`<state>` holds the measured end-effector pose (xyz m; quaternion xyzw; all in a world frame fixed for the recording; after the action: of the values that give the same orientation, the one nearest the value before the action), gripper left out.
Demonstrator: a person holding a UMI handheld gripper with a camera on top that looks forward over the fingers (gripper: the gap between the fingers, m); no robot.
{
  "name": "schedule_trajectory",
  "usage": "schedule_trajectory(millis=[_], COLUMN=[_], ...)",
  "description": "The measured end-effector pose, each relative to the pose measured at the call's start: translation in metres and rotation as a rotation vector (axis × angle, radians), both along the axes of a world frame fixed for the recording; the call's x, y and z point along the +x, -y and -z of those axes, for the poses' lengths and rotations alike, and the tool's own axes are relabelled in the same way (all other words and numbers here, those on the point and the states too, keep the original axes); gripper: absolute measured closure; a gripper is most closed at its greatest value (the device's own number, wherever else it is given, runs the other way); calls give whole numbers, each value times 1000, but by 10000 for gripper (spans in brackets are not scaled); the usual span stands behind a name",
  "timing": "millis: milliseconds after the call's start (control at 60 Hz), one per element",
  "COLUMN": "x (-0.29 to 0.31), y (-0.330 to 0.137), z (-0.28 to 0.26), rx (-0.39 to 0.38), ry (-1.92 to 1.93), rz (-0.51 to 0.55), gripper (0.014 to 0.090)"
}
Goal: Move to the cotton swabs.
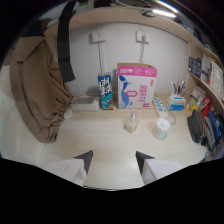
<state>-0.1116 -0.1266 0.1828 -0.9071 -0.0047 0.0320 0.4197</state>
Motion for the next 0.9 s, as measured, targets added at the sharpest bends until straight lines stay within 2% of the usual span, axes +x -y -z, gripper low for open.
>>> schedule_trajectory(millis=[417, 633, 900], x=[19, 74, 162], y=[-6, -16, -54], z=[14, 51, 101], rx=[-1, -1, 40], ry=[-4, 12, 72], rz=[10, 40, 89], gripper=[174, 179, 174])
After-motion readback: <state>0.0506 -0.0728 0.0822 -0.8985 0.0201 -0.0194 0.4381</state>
